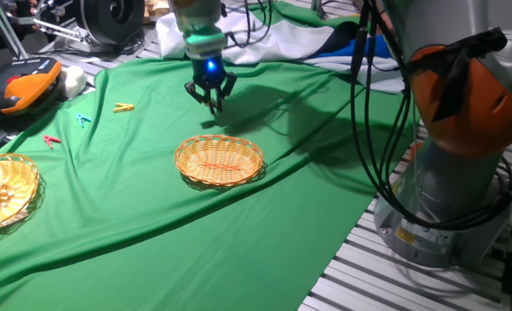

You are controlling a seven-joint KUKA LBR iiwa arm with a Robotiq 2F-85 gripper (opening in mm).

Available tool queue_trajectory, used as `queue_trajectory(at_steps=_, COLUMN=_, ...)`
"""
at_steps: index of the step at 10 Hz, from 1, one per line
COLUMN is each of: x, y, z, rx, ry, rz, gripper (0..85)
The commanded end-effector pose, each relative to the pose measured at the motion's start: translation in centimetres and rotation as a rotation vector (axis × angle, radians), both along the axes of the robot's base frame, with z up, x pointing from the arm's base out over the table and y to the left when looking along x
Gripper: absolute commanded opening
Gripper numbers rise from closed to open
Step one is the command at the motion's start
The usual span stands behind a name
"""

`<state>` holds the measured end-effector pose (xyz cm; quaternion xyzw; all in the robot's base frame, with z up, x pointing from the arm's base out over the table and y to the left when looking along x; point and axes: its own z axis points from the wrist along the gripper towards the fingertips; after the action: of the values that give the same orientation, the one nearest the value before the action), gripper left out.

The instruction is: Use a clamp

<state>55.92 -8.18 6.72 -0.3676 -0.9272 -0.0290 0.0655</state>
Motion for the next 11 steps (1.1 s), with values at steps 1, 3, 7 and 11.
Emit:
queue_trajectory(at_steps=1, x=-0.16, y=0.0, z=0.8, rx=0.008, ry=0.011, rz=0.020, gripper=0.0)
queue_trajectory(at_steps=3, x=-0.61, y=0.0, z=2.0, rx=0.016, ry=0.048, rz=0.162, gripper=0.0)
queue_trajectory(at_steps=7, x=-1.10, y=-0.3, z=3.7, rx=0.009, ry=0.124, rz=0.431, gripper=0.0)
queue_trajectory(at_steps=11, x=-1.43, y=-0.3, z=4.2, rx=0.123, ry=0.190, rz=0.528, gripper=0.0)
